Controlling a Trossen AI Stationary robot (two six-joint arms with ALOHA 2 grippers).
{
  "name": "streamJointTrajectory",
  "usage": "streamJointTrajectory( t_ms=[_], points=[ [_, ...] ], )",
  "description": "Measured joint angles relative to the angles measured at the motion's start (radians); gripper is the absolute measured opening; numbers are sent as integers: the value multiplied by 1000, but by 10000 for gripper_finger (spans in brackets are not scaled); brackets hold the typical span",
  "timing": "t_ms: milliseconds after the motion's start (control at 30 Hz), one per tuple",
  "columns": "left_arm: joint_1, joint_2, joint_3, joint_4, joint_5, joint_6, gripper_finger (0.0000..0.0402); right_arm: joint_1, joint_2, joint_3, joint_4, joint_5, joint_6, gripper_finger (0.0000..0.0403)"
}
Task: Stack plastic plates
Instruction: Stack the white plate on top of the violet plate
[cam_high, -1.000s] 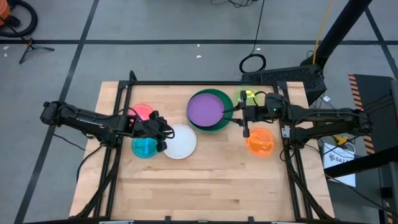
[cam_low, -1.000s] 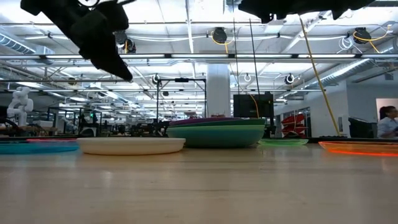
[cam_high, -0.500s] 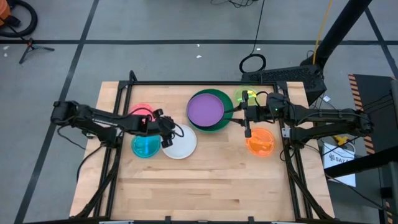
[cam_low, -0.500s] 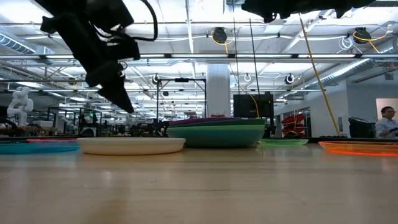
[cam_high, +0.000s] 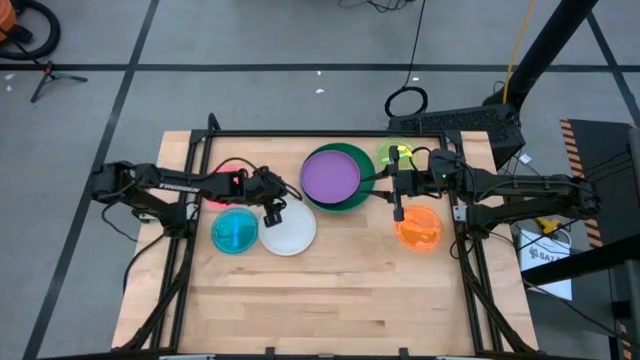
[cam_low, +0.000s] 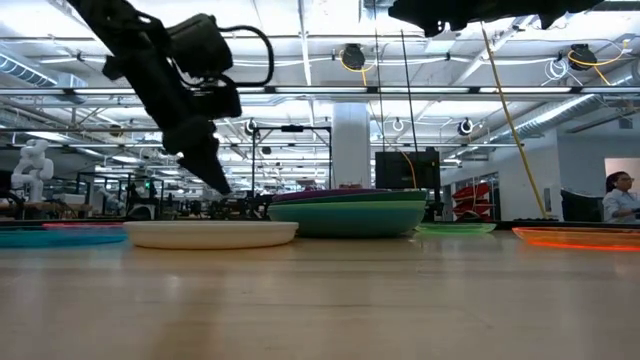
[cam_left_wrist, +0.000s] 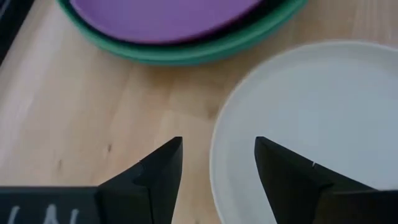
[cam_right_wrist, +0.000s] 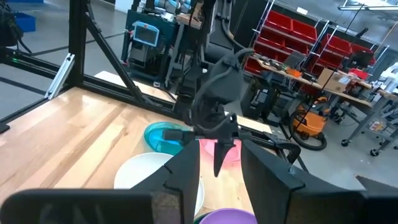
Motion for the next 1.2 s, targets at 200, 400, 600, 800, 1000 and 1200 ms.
streamJointTrajectory(
  t_ms=[200,400,600,800,1000,1200],
  points=[
    [33,62,-2,11,24,17,207,0,0,0,-6,0,0,110],
    [38,124,-2,43,34,16,207,-1,0,0,-9,1,0,110],
    [38,162,-2,42,35,7,207,-1,0,1,-13,2,0,110],
    [37,189,-1,48,36,4,207,-1,0,1,-14,3,0,110],
    [36,189,0,47,36,4,198,-1,0,1,-14,4,0,110],
    [31,190,0,44,39,2,140,-2,0,1,-14,4,0,110]
  ],
)
